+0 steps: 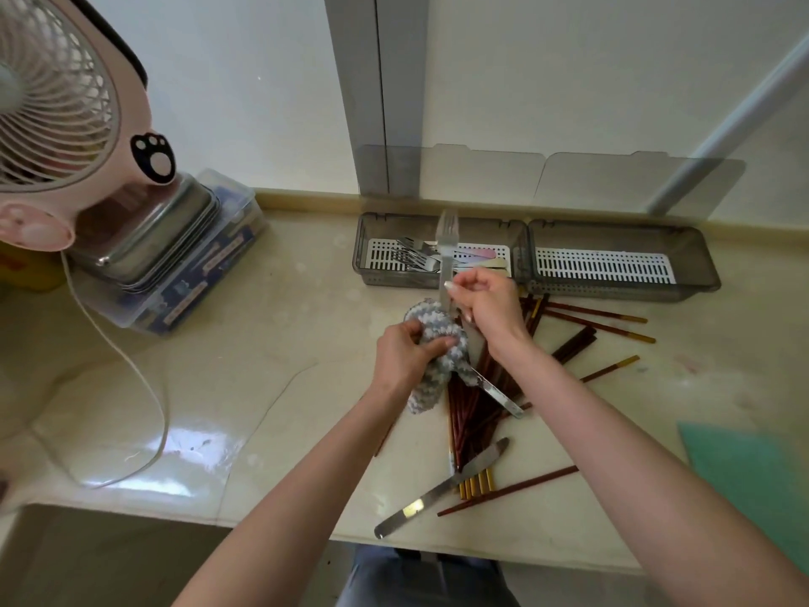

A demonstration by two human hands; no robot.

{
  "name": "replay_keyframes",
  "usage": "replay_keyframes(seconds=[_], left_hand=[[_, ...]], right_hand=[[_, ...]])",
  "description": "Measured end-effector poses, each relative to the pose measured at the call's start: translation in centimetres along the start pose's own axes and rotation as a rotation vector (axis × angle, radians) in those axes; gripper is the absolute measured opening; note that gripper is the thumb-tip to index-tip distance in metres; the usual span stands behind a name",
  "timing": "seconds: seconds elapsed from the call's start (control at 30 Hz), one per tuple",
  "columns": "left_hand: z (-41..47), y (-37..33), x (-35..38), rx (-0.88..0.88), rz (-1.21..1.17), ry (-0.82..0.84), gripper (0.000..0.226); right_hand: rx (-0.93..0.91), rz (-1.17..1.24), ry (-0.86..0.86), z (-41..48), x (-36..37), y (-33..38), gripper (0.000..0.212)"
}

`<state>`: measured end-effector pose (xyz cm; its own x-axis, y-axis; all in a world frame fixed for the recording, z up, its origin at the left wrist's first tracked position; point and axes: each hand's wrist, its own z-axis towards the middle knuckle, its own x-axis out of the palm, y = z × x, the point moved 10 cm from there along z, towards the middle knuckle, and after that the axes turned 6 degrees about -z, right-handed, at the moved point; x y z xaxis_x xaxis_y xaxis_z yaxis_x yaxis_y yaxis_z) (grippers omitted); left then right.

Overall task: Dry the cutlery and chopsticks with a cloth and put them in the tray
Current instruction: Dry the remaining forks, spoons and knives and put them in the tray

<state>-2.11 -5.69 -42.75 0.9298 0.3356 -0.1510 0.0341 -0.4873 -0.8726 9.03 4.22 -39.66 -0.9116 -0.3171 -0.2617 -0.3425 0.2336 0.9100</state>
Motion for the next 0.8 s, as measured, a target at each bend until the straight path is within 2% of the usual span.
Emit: replay_keyframes(seconds=[0.03, 0.1, 0.17, 0.23, 0.37, 0.43, 0.47, 0.53, 0.6, 0.7, 0.8], left_hand=[[0.1, 0.2, -0.3, -0.021, -0.031, 0.01, 0.028], [-0.3, 0.5, -0.5, -0.054, -0.128, 0.052, 0.016], [-1.0, 0.8, -0.9, -0.081, -0.222, 0.076, 0.005], [-1.7, 1.2, -1.4, -0.09, -0.286, 0.083, 0.005], [-2.0, 2.0, -2.9, -0.105, -0.308, 0.043, 0.013], [-1.9, 2.4, -3.6, -0.11, -0.33, 0.019, 0.018], [-1.8, 2.5, -4.0, -0.109, -0.347, 0.005, 0.018], [-1.6, 2.8, -5.0, -0.116, -0.387, -0.024, 0.017], [-1.4, 3.0, -5.6, -0.133, -0.429, -0.036, 0.018], [-1.3, 3.3, -5.7, -0.171, -0.496, -0.029, 0.02], [-1.2, 3.3, -5.2, -0.2, -0.546, -0.018, 0.02]], right_hand=[[-0.012, -0.014, -0.028, 1.0, -0.5, 0.5, 0.003], [-0.059, -0.104, -0.11, 3.6, -1.7, 1.8, 0.007], [-0.164, -0.366, -0.171, 6.2, -2.3, 3.0, 0.013], [-0.24, -0.668, -0.161, 8.6, -1.7, 2.9, 0.018], [-0.216, -0.935, -0.054, 11.3, -0.5, 2.1, 0.023], [-0.218, -0.966, -0.073, 10.9, -1.0, 2.7, 0.038], [-0.237, -0.928, -0.106, 10.0, -1.5, 3.2, 0.039], [-0.299, -0.833, -0.133, 7.1, -2.0, 3.3, 0.025], [-0.282, -0.876, -0.012, 3.9, -1.2, 1.0, 0.014], [-0.137, -1.064, 0.199, -0.6, 0.1, -4.9, 0.023], [-0.081, -1.171, 0.151, -2.5, -0.2, -7.8, 0.034]])
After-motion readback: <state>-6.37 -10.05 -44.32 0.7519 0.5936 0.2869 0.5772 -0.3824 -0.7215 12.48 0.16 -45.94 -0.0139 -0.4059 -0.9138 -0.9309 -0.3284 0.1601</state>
